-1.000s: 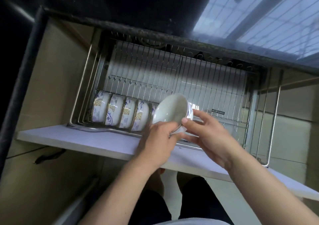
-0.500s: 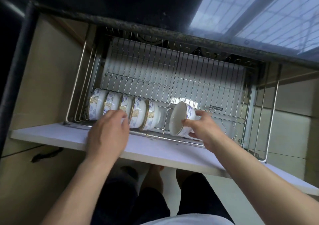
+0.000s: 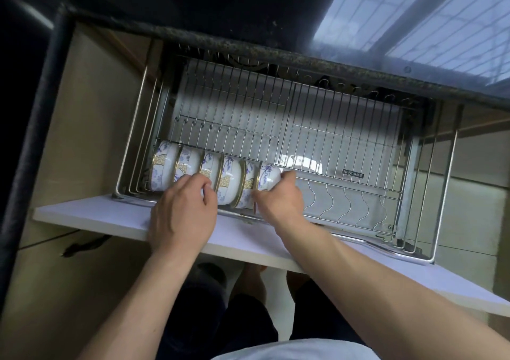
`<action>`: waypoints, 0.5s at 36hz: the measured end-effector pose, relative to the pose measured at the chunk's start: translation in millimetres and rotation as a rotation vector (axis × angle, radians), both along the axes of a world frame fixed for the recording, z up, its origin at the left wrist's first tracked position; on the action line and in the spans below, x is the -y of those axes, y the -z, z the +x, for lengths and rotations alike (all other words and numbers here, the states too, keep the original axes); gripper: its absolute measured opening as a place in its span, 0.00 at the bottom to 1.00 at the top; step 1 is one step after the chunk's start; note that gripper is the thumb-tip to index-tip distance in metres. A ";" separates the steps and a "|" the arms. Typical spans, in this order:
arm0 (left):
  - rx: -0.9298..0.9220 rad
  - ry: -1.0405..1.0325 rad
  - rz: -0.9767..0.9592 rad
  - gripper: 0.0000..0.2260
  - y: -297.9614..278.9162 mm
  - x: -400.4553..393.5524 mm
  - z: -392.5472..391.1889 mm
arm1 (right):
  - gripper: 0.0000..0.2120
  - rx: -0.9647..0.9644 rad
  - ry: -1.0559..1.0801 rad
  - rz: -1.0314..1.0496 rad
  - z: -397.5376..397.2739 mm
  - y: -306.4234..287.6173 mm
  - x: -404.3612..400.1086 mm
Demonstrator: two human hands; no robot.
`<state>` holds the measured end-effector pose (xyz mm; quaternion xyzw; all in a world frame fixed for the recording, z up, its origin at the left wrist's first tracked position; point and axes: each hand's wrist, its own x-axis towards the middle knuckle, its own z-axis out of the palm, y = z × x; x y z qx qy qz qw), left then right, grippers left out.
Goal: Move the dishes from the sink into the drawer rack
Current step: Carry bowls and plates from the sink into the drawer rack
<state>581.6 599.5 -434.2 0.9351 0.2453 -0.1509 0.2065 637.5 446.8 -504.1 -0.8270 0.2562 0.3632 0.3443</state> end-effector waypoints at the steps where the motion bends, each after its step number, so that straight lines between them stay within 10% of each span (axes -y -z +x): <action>1: 0.007 0.002 -0.003 0.10 -0.2 -0.2 -0.1 | 0.27 0.002 0.012 0.006 -1.1 0.0 -1.3; 18: 0.008 0.017 -0.007 0.09 -1.2 -0.4 0.0 | 0.30 -0.133 0.197 0.162 1.4 21.7 5.7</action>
